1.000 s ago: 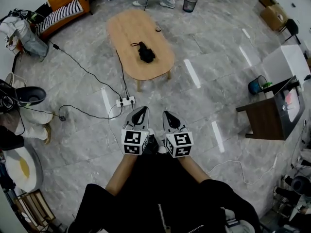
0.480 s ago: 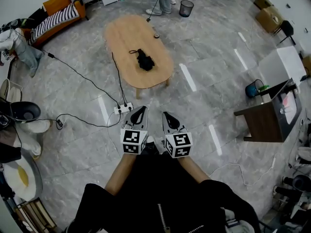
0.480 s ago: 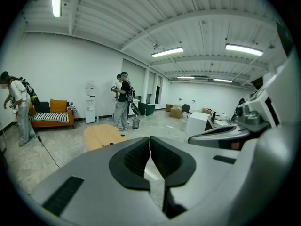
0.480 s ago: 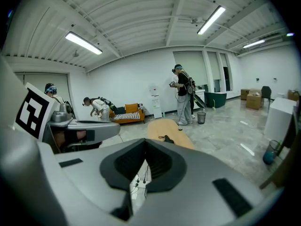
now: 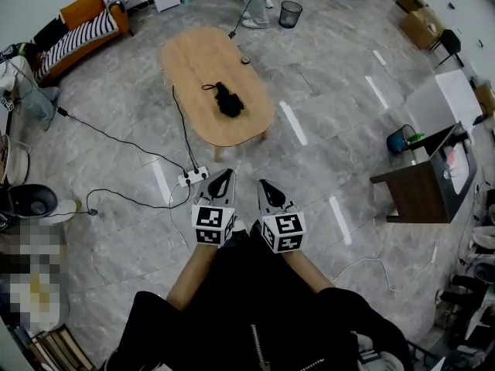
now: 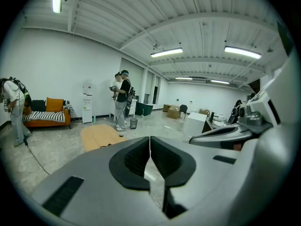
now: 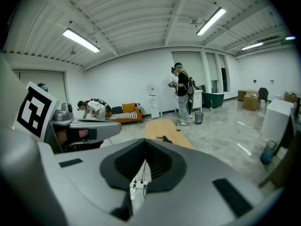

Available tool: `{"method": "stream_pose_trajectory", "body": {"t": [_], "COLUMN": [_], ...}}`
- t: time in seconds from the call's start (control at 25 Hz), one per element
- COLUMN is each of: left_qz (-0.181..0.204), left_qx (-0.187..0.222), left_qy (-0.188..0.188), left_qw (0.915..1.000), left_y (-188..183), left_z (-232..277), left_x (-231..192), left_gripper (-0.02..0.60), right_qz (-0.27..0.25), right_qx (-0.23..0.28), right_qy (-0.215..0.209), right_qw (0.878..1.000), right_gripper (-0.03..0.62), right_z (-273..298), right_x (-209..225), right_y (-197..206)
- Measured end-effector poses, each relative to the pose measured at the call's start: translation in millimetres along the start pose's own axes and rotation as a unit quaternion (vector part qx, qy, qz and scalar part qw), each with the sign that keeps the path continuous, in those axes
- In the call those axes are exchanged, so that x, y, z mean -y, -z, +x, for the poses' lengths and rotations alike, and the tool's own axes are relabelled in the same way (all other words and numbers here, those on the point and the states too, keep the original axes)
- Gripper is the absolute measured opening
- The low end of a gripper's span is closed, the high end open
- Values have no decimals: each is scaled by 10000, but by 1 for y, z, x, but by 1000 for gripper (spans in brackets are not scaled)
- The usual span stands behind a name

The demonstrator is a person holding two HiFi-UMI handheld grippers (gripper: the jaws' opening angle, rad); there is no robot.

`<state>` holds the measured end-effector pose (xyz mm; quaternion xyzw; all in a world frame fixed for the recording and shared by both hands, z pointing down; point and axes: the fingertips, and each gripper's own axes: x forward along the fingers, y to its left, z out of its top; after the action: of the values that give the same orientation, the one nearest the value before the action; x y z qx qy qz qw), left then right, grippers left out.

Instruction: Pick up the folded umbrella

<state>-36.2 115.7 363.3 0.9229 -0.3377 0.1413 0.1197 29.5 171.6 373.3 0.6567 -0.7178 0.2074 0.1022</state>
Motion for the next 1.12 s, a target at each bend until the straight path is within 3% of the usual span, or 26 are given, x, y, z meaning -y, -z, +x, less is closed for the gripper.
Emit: {"method": "stream_pose_trajectory", "body": {"t": [0.48,1.12], "left_qz": [-72,10], "left_qx": [-144,-252], "left_qy": [213,88], "left_qw": [9996,9996], "left_y": [6,3], "left_z": [11,36], "left_x": [0,-22], "left_gripper": [17,17], "right_qz": [161,132], "right_qx": [-74,-143], "right_qy": [173,-160], "right_qw": [9997,9997], "right_gripper": [11,11], "right_z": [5,48], "right_x": [9,7], "right_y": [2,-4]}}
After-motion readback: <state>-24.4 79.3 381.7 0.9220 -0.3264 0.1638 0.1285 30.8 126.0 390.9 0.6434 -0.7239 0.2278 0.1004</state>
